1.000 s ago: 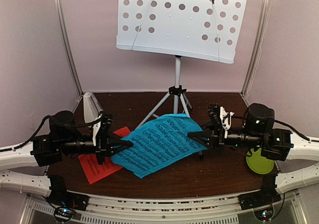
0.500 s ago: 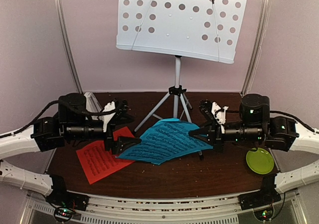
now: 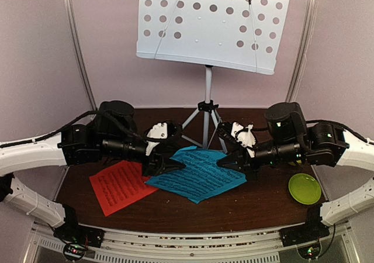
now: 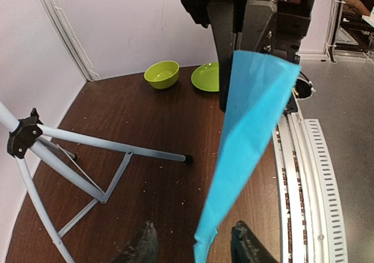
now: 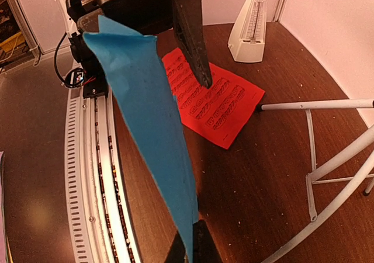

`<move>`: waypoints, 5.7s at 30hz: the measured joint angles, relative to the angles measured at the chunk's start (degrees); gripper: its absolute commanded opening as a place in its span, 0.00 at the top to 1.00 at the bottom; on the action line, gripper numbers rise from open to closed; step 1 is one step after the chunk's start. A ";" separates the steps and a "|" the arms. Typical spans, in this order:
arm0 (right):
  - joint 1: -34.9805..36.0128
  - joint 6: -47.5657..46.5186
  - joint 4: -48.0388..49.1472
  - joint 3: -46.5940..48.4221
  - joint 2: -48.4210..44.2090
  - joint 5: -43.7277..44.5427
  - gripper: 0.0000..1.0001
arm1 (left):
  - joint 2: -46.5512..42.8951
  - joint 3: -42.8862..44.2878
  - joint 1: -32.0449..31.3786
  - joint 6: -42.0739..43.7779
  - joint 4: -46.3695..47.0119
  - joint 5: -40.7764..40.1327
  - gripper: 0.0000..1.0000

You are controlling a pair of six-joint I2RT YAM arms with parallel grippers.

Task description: Set up the instrument practice props

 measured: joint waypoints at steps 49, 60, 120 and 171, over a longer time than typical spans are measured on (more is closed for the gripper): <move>-1.25 7.82 28.68 -13.07 -16.46 4.15 1.00 | -4.85 -1.40 5.99 -19.91 20.33 12.50 0.65; -1.25 6.93 24.55 -2.49 -18.93 13.07 1.00 | -7.23 9.90 5.55 -11.58 8.37 -11.72 0.48; -9.94 -10.23 30.47 33.90 7.87 32.63 1.00 | 20.79 45.79 5.18 11.02 16.57 -44.70 1.00; -10.36 -25.14 34.69 59.32 32.72 23.80 1.00 | 16.46 32.76 5.75 18.80 32.85 -35.41 1.00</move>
